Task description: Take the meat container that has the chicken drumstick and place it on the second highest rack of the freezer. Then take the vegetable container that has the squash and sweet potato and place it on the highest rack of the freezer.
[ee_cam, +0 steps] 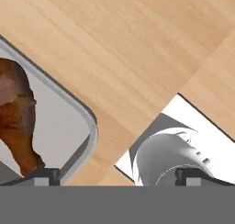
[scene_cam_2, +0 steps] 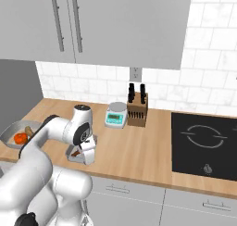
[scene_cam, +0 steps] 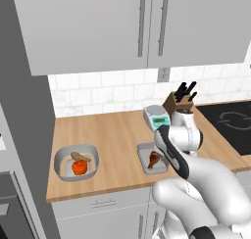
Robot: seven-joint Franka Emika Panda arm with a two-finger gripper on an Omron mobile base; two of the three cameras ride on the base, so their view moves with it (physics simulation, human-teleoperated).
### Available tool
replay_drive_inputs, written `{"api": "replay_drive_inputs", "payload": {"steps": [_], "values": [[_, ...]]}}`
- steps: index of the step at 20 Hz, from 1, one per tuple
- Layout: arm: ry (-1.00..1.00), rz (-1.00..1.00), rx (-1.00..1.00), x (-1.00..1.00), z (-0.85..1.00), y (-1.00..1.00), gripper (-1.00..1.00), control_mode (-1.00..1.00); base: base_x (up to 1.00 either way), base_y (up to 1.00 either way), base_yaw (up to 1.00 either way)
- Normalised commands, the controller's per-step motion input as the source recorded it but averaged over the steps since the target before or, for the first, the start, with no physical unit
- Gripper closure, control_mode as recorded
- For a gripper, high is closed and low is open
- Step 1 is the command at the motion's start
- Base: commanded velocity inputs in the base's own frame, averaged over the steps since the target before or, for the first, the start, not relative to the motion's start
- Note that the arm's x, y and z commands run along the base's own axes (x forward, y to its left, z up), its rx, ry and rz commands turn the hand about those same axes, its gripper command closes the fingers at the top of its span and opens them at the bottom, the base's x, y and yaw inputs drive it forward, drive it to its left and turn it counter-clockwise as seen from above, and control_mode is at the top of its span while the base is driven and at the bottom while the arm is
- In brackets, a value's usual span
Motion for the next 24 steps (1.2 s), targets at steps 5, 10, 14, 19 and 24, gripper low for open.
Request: {"api": "replay_drive_inputs", "payload": {"steps": [5, 10, 14, 19, 24], "values": [[0.03, 0.00, 0.00, 0.16, -0.17, 0.00, -1.00, -1.00, 0.00, 0.00, 0.00], [0.00, 0.00, 0.00, 0.53, -0.10, 0.00, -1.00, -1.00, 0.00, 0.00, 0.00], [0.01, 0.00, 0.00, 0.33, -0.21, 0.04, -1.00, -1.00, 0.00, 0.00, 0.00], [0.00, 0.00, 0.00, -0.04, -0.18, 0.07, -1.00, -1.00, 0.00, 0.00, 0.00], [0.02, 0.00, 0.00, -0.24, -0.07, 0.22, -1.00, -1.00, 0.00, 0.00, 0.00]]}}
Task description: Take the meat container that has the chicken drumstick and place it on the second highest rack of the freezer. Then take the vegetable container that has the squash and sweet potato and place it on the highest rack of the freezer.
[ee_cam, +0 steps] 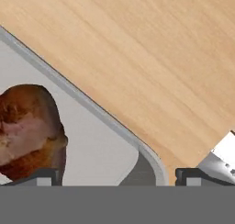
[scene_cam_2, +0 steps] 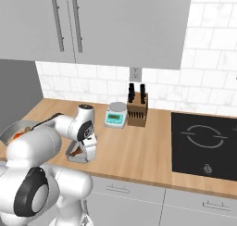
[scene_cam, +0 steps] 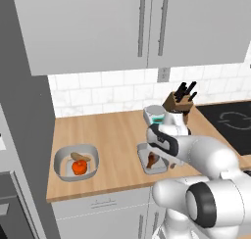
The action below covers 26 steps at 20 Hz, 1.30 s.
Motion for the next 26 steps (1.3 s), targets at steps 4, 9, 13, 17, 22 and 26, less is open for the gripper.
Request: {"api": "replay_drive_inputs", "payload": {"steps": [4, 9, 13, 17, 22, 26], "values": [[0.04, 0.00, 0.00, -0.39, -0.20, 0.18, -1.00, -1.00, 0.00, 0.00, 0.00], [0.03, -0.04, 0.00, -0.29, -0.26, 0.06, -1.00, -1.00, 0.00, 0.00, 0.00], [0.04, -0.13, 0.00, 0.16, -0.08, 0.00, -1.00, -1.00, 0.00, 0.00, 0.00], [0.08, -0.14, 0.00, 0.19, -0.05, 0.00, -1.00, -1.00, 0.00, 0.00, 0.00], [0.02, -0.12, 0.00, 0.04, -0.35, 0.00, 1.00, -1.00, 0.00, 0.00, 0.00], [-0.03, -0.04, 0.00, 0.00, -0.28, 0.01, 1.00, -1.00, 0.00, 0.00, 0.00]]}}
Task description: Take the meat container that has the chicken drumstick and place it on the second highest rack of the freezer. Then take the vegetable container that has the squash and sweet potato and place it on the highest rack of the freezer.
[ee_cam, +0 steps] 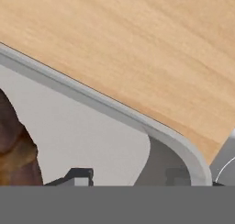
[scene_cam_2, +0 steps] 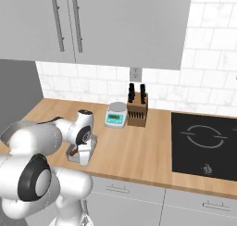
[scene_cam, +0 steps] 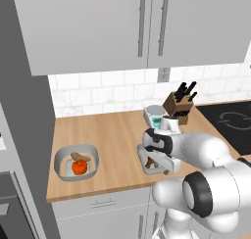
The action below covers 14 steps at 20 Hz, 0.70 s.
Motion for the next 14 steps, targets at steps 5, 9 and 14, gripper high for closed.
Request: {"api": "replay_drive_inputs", "payload": {"steps": [5, 9, 14], "values": [[-0.03, -0.04, 0.00, 0.00, -0.34, 0.00, 1.00, -1.00, 0.00, 0.00, 0.00], [0.01, 0.00, 0.00, 0.00, -0.03, 0.00, 1.00, -1.00, 0.00, 0.00, 0.00], [0.00, 0.00, 0.00, -0.02, 0.31, -0.08, 1.00, -1.00, 0.00, 0.00, 0.00]]}}
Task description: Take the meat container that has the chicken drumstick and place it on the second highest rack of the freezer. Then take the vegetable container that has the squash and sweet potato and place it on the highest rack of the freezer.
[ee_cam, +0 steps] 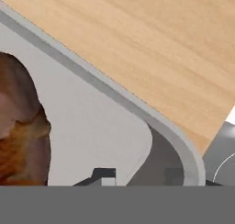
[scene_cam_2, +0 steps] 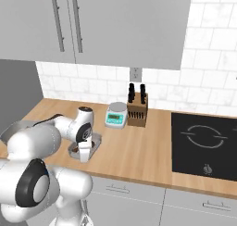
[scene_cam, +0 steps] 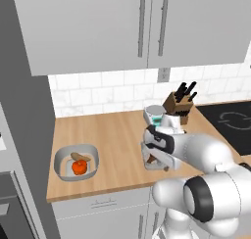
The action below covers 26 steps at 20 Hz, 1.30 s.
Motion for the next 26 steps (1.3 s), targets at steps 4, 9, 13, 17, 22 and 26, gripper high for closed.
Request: {"api": "replay_drive_inputs", "payload": {"steps": [4, 9, 13, 17, 22, 26], "values": [[0.00, 0.00, 0.00, -0.17, 0.55, -0.08, 1.00, -1.00, 0.00, 0.00, 0.00], [-0.04, 0.03, 0.00, -0.34, 0.58, -0.20, 1.00, -1.00, 0.00, 0.00, 0.00], [-0.01, 0.01, 0.00, -0.25, 0.63, -0.02, 1.00, -1.00, 0.00, 0.00, 0.00], [-0.09, 0.00, 0.00, -0.15, 0.75, -0.04, 1.00, -1.00, 0.00, 0.00, 0.00], [-0.02, -0.06, 0.00, -0.10, 0.84, -0.22, 1.00, -1.00, 0.00, 0.00, 0.00], [-0.08, -0.01, 0.00, -0.51, 0.67, -0.42, 1.00, -1.00, 0.00, 0.00, 0.00]]}}
